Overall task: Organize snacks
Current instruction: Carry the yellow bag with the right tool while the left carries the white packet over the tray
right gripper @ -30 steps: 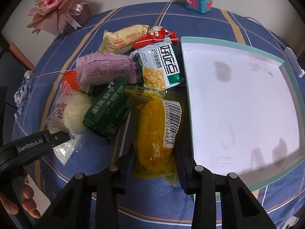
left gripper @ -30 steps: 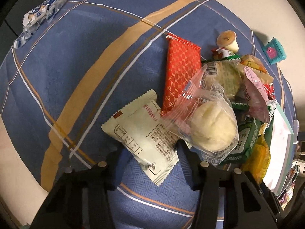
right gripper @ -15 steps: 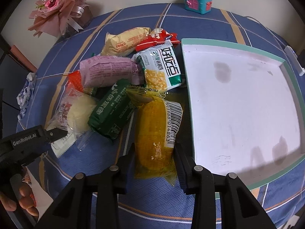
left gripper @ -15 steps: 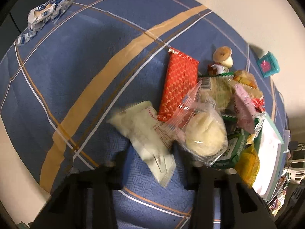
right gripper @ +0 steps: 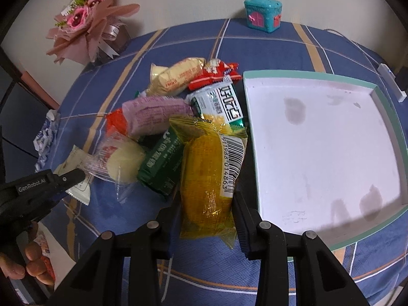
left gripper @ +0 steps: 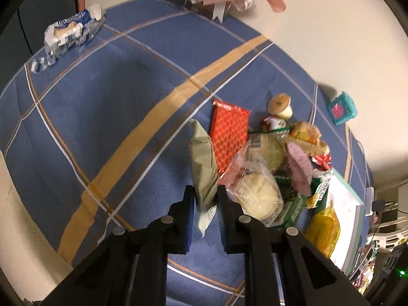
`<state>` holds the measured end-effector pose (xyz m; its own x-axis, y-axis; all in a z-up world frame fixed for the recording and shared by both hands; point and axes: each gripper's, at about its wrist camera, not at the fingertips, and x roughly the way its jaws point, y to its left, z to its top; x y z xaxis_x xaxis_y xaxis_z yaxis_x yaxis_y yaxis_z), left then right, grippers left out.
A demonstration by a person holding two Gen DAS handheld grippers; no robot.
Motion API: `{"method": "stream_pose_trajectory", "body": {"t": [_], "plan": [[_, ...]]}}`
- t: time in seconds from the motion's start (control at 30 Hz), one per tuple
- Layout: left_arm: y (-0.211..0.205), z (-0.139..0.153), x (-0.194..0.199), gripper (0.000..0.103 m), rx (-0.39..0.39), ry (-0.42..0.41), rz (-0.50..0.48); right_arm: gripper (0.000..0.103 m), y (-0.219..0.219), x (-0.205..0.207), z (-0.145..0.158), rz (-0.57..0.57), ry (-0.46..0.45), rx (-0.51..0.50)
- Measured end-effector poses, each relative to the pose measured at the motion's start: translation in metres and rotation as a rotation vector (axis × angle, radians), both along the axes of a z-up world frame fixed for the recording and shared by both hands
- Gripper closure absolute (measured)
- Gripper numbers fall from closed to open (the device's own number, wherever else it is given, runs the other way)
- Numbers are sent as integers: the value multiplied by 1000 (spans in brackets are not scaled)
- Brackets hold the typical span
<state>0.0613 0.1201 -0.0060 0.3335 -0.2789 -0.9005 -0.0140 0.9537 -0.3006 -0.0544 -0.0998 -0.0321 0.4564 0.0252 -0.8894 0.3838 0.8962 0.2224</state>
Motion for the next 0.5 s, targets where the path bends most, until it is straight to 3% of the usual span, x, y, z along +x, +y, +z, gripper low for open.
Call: {"method": "stream_pose_trajectory", "body": {"t": [0.5], "plan": [[-4, 20, -1, 86, -13, -102, -11, 64, -2, -7, 22, -14, -75, 1]]}}
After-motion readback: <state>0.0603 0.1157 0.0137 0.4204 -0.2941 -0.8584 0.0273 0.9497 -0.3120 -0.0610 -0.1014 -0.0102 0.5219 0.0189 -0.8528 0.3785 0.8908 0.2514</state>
